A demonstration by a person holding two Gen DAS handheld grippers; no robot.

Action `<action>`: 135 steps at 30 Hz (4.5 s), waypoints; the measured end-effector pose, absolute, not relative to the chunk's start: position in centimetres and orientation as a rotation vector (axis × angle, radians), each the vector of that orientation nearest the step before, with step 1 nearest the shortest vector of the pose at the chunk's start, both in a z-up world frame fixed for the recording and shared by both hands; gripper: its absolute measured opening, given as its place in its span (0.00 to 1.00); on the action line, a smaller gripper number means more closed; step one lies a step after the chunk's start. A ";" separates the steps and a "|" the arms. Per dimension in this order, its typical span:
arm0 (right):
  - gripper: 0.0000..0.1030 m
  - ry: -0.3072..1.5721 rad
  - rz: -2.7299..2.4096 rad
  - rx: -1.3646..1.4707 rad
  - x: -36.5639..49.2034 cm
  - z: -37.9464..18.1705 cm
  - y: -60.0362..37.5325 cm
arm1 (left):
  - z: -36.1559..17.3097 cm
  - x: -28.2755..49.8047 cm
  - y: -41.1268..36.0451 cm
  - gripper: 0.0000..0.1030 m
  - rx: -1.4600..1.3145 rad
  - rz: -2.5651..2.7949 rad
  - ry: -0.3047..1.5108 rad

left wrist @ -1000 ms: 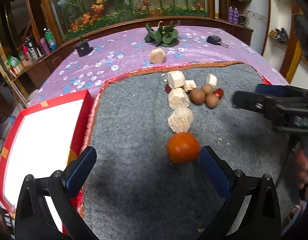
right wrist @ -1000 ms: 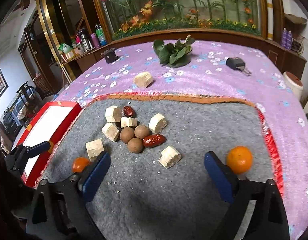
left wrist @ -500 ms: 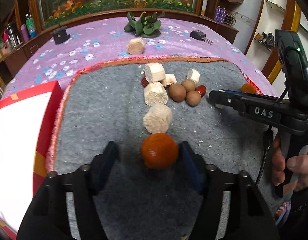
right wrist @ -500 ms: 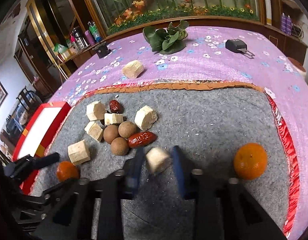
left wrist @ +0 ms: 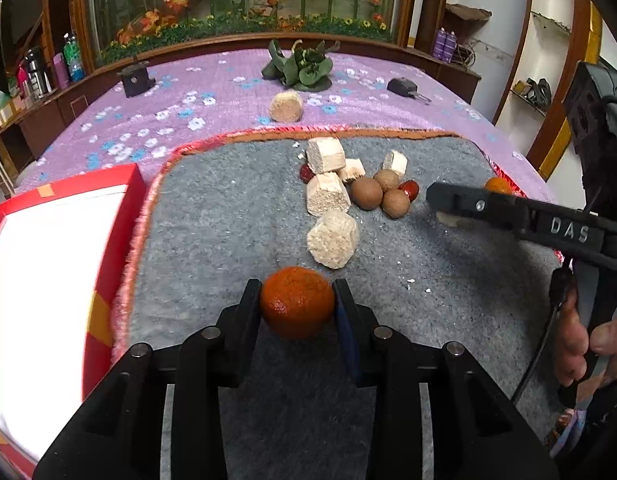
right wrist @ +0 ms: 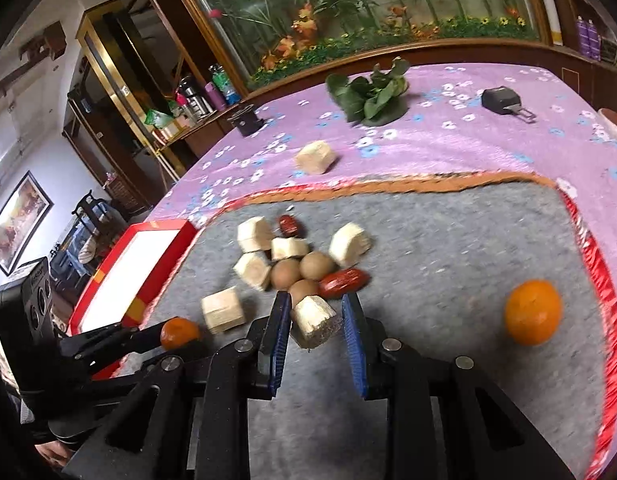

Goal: Organize fruits
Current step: 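Carry both items to the white tray and open the left tool over it, then open the right tool to drop the block while both tools withdraw, then grasp a beige block with the left tool while the right tool grasps an orange, then carry both items into the white tray and open both tools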

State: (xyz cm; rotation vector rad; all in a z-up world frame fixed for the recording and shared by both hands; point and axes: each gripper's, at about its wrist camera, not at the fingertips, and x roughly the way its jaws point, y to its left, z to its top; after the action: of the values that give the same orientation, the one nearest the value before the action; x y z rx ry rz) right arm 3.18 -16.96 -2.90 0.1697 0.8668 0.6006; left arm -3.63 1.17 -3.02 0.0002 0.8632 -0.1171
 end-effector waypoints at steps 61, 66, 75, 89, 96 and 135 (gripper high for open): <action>0.54 0.761 0.937 0.136 -4.0 4.3 -1.5 | 3.7 -12.6 13.1 0.64 0.083 0.499 0.616; 0.54 0.731 0.897 0.157 -4.1 5.0 -4.8 | 3.9 -12.1 11.6 0.66 0.099 0.464 0.620; 0.62 0.697 0.585 0.145 -2.2 3.7 -18.2 | 2.0 -9.1 6.5 0.70 0.113 0.222 0.708; 0.66 0.813 0.318 0.071 2.4 -1.8 -28.1 | -1.3 -2.5 -1.5 0.70 0.169 -0.051 0.846; 0.65 0.879 0.321 0.010 4.9 -3.3 -25.3 | -2.6 -0.6 -1.5 0.70 0.136 -0.107 0.902; 0.32 0.860 0.712 0.114 1.6 0.6 -9.2 | 0.9 -7.6 9.1 0.28 -0.024 0.093 0.745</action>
State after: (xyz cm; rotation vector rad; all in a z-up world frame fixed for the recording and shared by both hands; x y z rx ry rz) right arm 1.57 -9.17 0.56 0.1140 0.8597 0.7122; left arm -7.64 9.12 0.91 -0.0243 0.7451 0.0929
